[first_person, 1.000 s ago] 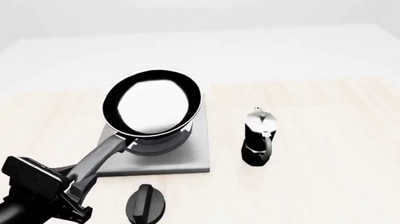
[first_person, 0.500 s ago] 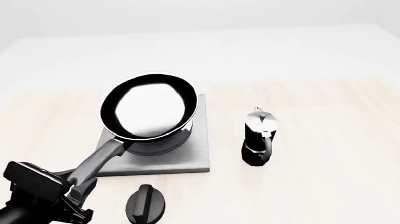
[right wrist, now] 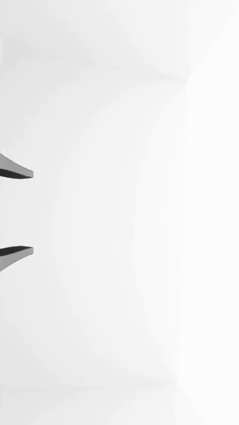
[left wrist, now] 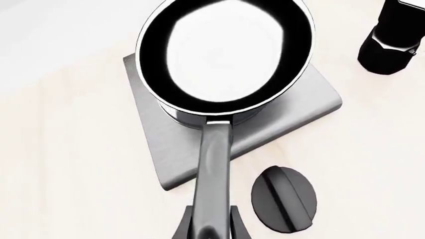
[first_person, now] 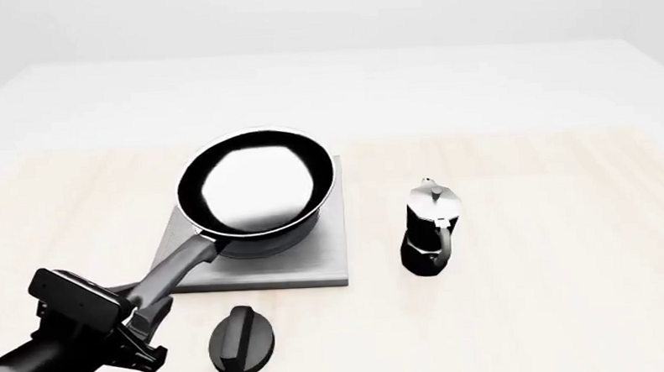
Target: Put the frying pan on the stove.
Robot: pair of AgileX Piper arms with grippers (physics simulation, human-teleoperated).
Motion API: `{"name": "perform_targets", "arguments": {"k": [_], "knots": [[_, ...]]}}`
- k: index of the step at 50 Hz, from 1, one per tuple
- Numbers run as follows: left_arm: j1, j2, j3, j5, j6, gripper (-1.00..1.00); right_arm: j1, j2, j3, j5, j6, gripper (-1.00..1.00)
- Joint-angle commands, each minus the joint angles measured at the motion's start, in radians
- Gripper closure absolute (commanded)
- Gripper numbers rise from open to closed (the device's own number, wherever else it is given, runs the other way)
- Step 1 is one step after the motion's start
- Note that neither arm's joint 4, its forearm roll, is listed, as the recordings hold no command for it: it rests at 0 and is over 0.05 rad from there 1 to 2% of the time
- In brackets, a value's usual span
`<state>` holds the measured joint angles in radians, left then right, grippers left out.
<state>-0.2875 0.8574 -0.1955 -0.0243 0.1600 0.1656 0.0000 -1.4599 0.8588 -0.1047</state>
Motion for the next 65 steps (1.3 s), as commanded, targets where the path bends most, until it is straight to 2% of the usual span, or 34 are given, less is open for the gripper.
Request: {"name": "perform_targets", "arguments": {"k": [1, 19, 33, 65], "knots": [[0.007, 0.001, -0.017, -0.025, 0.011, 1.00, 0.002, 0.000, 0.017, -0.011, -0.003, -1.00], [0.022, 0.001, 0.000, -0.039, 0.004, 1.00, 0.004, 0.000, 0.020, -0.012, -0.004, -1.00], [0.020, 0.061, 0.037, -0.126, -0.018, 1.00, 0.009, 0.000, 0.022, -0.012, -0.009, -1.00], [0.041, 0.129, 0.049, -0.209, -0.025, 1.00, 0.015, 0.000, 0.045, -0.027, -0.017, -1.00]]}}
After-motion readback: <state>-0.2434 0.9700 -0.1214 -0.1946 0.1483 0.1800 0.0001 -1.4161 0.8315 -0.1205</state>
